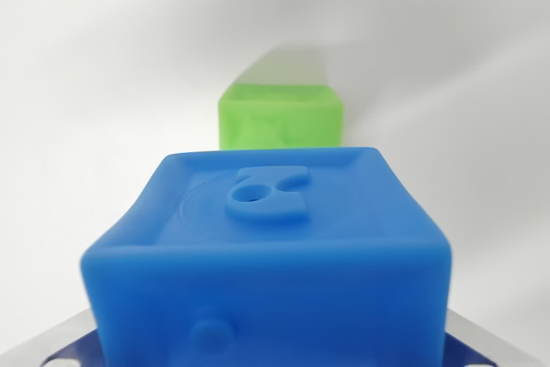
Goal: Stack cube
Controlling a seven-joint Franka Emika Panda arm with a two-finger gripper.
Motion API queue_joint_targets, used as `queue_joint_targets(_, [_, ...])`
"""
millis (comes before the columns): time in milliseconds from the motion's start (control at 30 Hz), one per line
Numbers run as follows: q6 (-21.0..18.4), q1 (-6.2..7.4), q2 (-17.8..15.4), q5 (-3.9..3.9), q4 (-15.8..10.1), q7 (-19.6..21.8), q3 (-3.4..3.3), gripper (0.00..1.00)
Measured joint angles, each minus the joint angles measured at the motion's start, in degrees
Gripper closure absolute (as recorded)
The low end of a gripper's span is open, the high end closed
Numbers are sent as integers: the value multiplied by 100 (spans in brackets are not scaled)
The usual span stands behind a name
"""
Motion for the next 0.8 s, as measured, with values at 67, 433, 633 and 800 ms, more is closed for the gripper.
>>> queue_joint_targets(67, [67, 0, 64, 0, -5, 0, 0, 100])
queue_joint_targets(433, [409, 0, 394, 0, -11, 0, 0, 100])
queue_joint_targets(633, [545, 0, 539, 0, -8, 0, 0, 100])
queue_joint_targets(800, [646, 0, 642, 0, 0, 0, 0, 100])
